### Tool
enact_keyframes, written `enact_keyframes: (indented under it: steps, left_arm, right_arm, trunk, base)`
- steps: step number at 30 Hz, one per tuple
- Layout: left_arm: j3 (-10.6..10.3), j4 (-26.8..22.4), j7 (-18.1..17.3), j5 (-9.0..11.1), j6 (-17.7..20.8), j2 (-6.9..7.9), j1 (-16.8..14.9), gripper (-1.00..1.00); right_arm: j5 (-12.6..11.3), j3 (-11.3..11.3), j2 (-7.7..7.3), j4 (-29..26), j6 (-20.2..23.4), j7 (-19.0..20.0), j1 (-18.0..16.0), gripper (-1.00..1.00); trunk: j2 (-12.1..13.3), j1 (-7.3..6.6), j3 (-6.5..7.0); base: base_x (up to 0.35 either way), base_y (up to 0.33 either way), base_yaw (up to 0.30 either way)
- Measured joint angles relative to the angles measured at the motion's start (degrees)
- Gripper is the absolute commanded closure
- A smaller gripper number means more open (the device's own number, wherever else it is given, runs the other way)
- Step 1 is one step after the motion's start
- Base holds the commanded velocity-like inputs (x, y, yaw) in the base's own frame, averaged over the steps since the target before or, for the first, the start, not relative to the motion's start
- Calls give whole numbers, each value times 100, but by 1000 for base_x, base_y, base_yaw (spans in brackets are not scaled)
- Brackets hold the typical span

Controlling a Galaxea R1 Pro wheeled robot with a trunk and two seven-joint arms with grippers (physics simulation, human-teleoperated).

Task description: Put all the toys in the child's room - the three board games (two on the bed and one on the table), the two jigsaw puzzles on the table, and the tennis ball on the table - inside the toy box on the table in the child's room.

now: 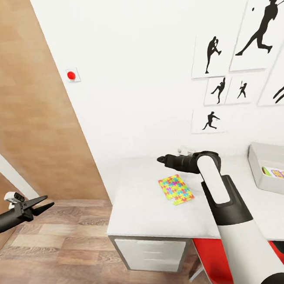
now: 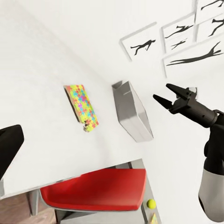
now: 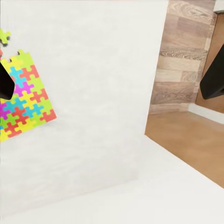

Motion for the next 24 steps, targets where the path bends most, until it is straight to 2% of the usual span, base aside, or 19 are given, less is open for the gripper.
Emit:
enact_keyframes:
  steps: [12, 24]
  left_arm:
    - [0, 4, 2, 9, -4, 47, 0, -100]
    - [5, 9, -68, 11, -4, 59, 0, -100]
  right_arm:
    - [11, 1, -28, -6, 1, -1, 31, -100]
    - [24, -104, -38, -19, 35, -8, 55, -100]
  trunk:
    - [0, 0, -1]
    - [0, 0, -10]
  base:
    - [45, 18, 2]
    - [4, 6, 0]
